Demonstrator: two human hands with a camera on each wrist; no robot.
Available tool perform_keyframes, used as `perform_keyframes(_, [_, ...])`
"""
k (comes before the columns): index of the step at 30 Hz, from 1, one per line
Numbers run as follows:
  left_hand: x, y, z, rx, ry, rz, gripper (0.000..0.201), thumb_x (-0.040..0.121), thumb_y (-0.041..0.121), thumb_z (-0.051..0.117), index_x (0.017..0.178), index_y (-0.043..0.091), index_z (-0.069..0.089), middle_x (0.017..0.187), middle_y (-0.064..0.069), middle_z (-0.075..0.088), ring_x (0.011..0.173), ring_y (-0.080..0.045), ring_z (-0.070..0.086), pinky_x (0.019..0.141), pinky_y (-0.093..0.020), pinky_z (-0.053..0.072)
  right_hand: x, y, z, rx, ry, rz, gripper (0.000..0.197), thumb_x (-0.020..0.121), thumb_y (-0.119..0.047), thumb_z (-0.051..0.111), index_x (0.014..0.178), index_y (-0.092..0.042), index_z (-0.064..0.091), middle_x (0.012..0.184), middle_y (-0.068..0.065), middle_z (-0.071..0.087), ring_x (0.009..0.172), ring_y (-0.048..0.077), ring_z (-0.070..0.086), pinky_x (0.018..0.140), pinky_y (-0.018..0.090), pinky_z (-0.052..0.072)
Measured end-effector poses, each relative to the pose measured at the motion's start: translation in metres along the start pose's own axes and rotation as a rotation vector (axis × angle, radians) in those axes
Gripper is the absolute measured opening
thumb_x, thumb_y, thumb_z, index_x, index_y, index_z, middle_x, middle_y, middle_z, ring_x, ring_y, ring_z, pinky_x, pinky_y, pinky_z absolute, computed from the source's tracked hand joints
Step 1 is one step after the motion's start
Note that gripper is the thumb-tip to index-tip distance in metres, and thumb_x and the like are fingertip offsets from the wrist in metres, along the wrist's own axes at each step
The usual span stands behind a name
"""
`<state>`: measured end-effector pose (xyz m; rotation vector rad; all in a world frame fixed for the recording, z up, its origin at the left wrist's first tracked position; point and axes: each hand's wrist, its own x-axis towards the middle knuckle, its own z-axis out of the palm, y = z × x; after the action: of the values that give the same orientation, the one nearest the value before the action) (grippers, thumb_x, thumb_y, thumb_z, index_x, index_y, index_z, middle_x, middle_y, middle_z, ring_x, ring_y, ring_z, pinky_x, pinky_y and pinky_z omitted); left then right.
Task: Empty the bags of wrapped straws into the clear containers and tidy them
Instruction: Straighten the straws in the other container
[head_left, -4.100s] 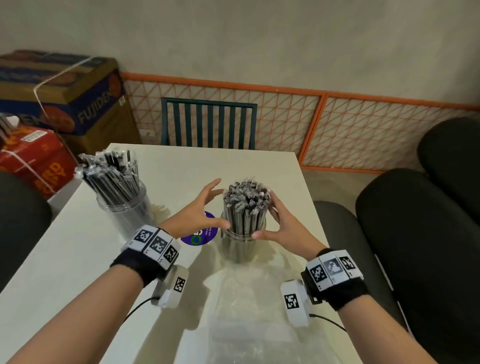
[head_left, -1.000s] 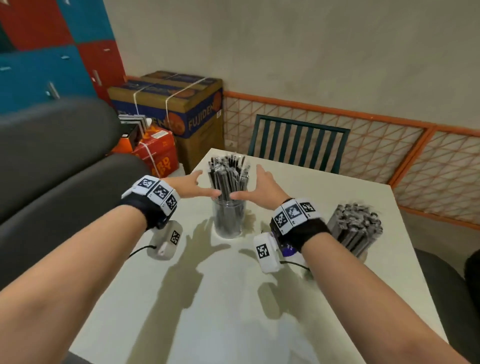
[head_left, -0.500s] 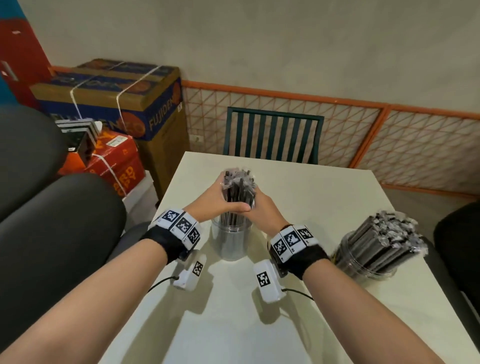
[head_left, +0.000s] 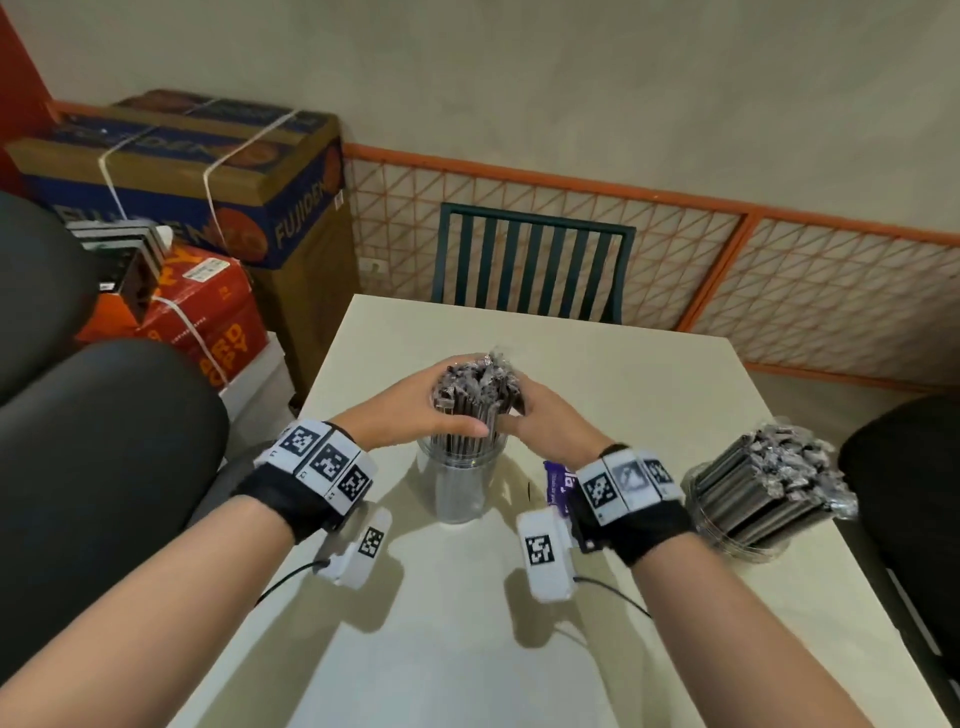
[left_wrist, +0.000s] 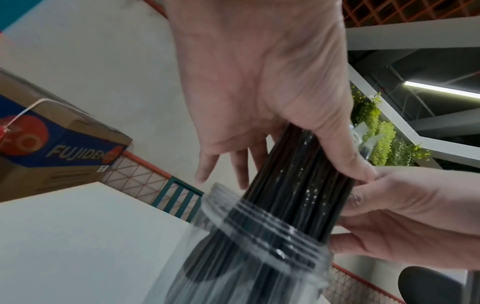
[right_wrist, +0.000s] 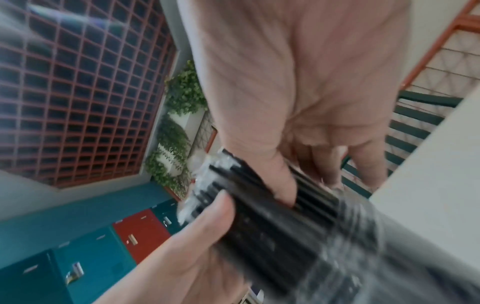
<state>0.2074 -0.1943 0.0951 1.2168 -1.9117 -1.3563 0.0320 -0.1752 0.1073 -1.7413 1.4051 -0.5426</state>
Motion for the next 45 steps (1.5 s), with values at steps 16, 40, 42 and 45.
perform_keyframes(16, [-0.011, 0.031, -0.026, 0.134, 0.041, 0.053, 0.043, 0.079, 0.028, 0.069, 0.118, 0.03, 0.049, 0.104, 0.024, 0.054, 0.095, 0.009, 0.051, 0.082, -0.011, 0.041, 0.004, -0.016, -0.013, 0.01, -0.111, -0.161, 0.067, 0.084, -0.022, 0.068, 0.142, -0.02, 0.036, 0.14, 0.001, 0.051, 0.127, 0.014, 0.047, 0.108, 0.032, 0.037])
perform_keyframes(40, [-0.002, 0.024, -0.015, 0.113, 0.132, 0.117, 0.061, 0.075, 0.017, 0.074, 0.125, 0.027, 0.041, 0.109, 0.023, 0.053, 0.099, 0.014, 0.05, 0.081, 0.001, 0.038, -0.001, -0.016, -0.019, 0.016, 0.014, -0.159, 0.058, 0.088, -0.013, 0.061, 0.141, -0.017, 0.037, 0.136, 0.003, 0.054, 0.124, 0.013, 0.049, 0.102, 0.027, 0.039])
perform_keyframes(42, [-0.003, 0.018, -0.013, 0.189, 0.053, 0.037, 0.06, 0.073, 0.019, 0.076, 0.124, 0.024, 0.044, 0.11, 0.013, 0.054, 0.1, 0.002, 0.052, 0.085, -0.007, 0.041, -0.001, -0.009, -0.019, -0.011, -0.14, -0.087, 0.065, 0.085, -0.015, 0.066, 0.141, -0.017, 0.033, 0.138, 0.005, 0.051, 0.127, 0.017, 0.047, 0.108, 0.036, 0.038])
perform_keyframes(45, [-0.005, 0.003, -0.005, 0.131, 0.014, -0.08, 0.078, 0.065, 0.024, 0.081, 0.131, 0.018, 0.04, 0.118, 0.006, 0.054, 0.108, -0.008, 0.051, 0.091, -0.02, 0.042, -0.005, 0.005, -0.002, 0.031, -0.115, -0.036, 0.071, 0.079, -0.017, 0.073, 0.138, -0.015, 0.034, 0.136, 0.006, 0.052, 0.125, 0.019, 0.05, 0.108, 0.039, 0.04])
